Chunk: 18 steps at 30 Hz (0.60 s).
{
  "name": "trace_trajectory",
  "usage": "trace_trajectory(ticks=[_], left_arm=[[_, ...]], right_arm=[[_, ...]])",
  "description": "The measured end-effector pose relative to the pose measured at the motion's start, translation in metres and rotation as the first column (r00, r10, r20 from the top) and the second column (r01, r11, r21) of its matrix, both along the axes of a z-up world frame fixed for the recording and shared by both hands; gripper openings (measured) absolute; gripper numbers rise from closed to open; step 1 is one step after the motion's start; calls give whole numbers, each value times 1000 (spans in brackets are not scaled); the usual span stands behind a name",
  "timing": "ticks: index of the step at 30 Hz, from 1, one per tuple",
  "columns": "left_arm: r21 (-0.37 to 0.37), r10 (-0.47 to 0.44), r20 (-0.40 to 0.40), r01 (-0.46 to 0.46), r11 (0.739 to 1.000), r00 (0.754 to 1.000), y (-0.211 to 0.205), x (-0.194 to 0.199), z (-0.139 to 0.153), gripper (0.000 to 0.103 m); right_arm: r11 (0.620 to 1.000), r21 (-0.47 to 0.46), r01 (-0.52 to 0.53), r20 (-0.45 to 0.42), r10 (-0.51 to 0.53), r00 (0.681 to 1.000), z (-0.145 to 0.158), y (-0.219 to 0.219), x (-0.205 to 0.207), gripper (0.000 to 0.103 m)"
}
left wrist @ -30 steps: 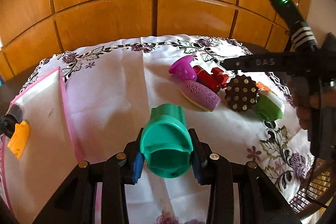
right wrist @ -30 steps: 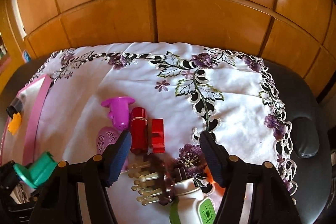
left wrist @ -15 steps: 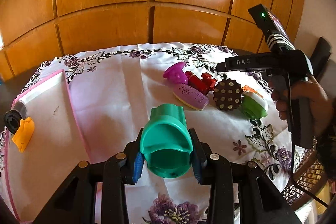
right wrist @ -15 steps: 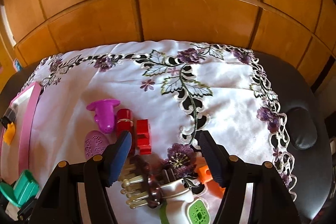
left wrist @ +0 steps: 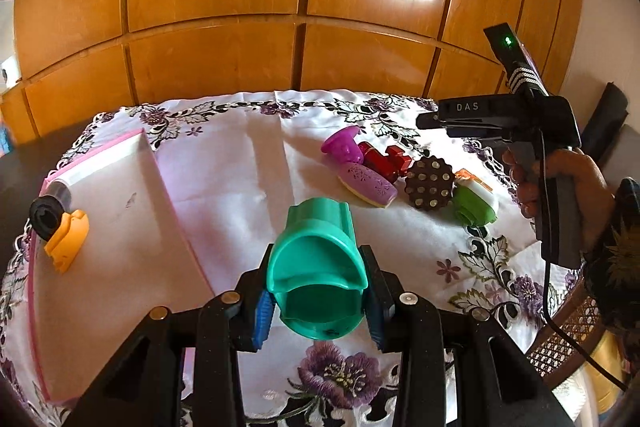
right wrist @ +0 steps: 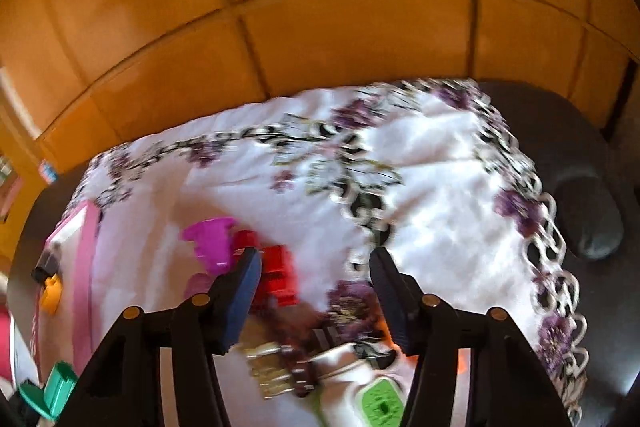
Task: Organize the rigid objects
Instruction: 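Lift the teal cup with the left gripper while the right gripper grasps the magenta cup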
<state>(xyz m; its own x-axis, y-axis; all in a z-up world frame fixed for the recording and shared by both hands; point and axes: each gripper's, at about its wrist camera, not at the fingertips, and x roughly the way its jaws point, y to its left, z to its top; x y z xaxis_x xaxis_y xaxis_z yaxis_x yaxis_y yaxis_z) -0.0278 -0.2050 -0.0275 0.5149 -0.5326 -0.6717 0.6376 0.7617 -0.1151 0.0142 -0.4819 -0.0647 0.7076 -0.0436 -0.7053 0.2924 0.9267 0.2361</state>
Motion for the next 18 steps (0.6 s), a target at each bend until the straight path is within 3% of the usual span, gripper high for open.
trace_trajectory(ticks=[5, 10, 18], left_arm=[[0, 24, -14, -24, 1000, 1000, 7, 2, 3, 38], [-7, 48, -7, -48, 999, 999, 15, 2, 12, 38], [-18, 86, -17, -87, 996, 996, 28, 6, 17, 38]], right_arm=[[992, -35, -120, 11, 120, 993, 2, 29, 2, 56], [974, -75, -215, -33, 213, 977, -5, 53, 10, 56], [966, -97, -241, -90, 232, 968, -17, 61, 12, 53]])
